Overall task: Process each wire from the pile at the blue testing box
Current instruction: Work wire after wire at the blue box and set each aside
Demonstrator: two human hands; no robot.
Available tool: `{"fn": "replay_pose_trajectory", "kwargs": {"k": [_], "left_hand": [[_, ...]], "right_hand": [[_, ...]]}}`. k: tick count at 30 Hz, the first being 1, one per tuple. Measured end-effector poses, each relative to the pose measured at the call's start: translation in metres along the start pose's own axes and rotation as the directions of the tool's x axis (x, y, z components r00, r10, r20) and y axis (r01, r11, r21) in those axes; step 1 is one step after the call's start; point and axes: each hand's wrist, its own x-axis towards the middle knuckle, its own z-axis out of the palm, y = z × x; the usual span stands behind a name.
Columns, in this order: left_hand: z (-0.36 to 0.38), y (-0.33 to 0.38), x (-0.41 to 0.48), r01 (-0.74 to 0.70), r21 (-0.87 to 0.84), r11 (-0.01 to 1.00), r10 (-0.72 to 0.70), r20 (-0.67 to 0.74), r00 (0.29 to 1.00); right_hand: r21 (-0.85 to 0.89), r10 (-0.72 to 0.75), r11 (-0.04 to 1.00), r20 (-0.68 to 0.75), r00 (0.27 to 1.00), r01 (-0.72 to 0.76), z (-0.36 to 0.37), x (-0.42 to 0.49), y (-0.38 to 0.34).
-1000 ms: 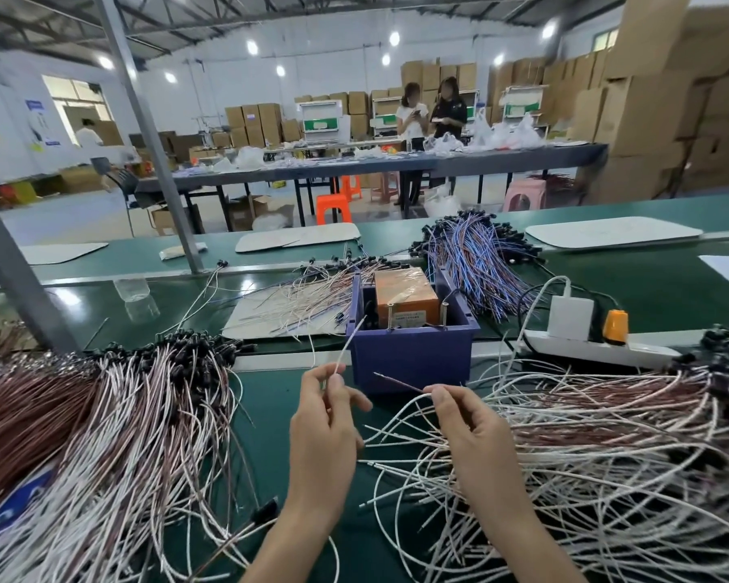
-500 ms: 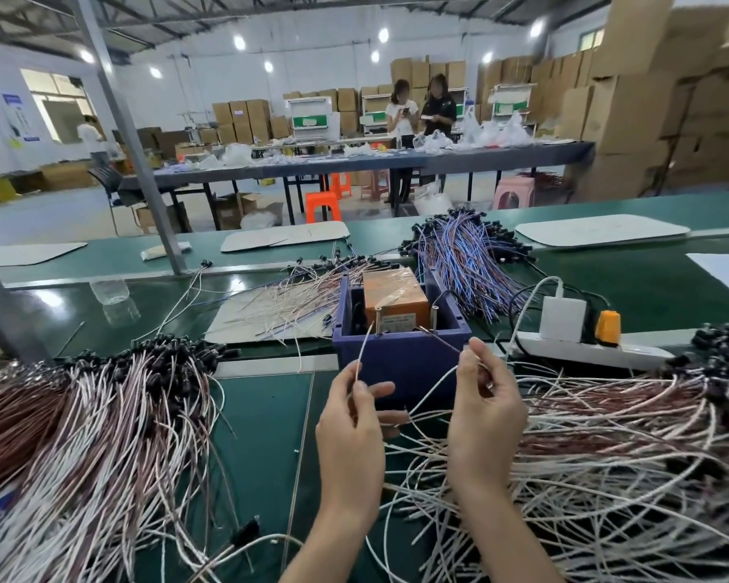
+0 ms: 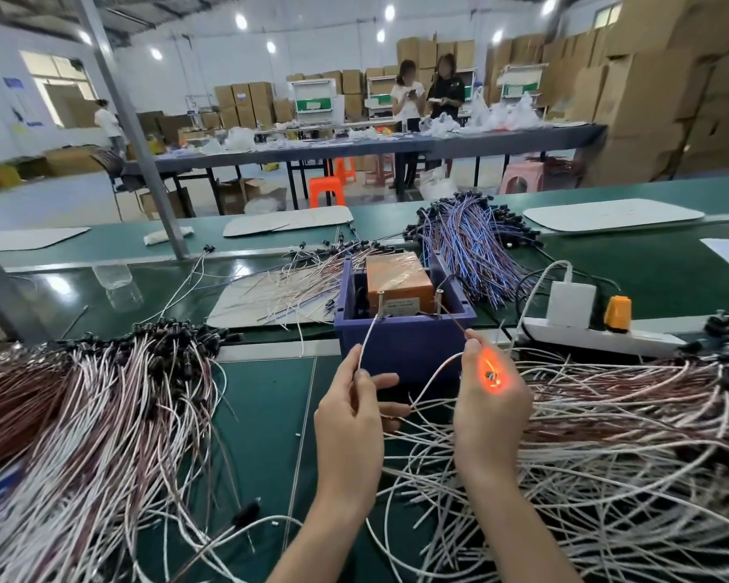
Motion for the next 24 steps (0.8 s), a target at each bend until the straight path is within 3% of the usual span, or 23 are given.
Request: {"fn": "replay_pose_trajectory", "kwargs": {"k": [17, 21, 24], "left_hand": [[0.0, 0.007, -0.004, -0.019, 0.013, 1.0, 0.018, 0.039, 0.999], [-0.002, 0.006, -0.002, -0.011, -0.016, 1.0, 0.011, -0.023, 1.0], [-0.007, 0.007, 0.003, 0.06, -0.115, 0.992, -0.072, -0.106, 0.992]], "right_hand": [[0.047, 0.063, 0.997, 0.013, 0.998, -0.063, -0.002, 0.001, 0.008], [0.016, 0.017, 1.0, 0.053, 0.998, -0.018, -0.005, 0.001, 0.003], [0.011, -0.046, 0.999, 0.101, 0.994, 0.045, -0.011, -0.006, -0.006]]}}
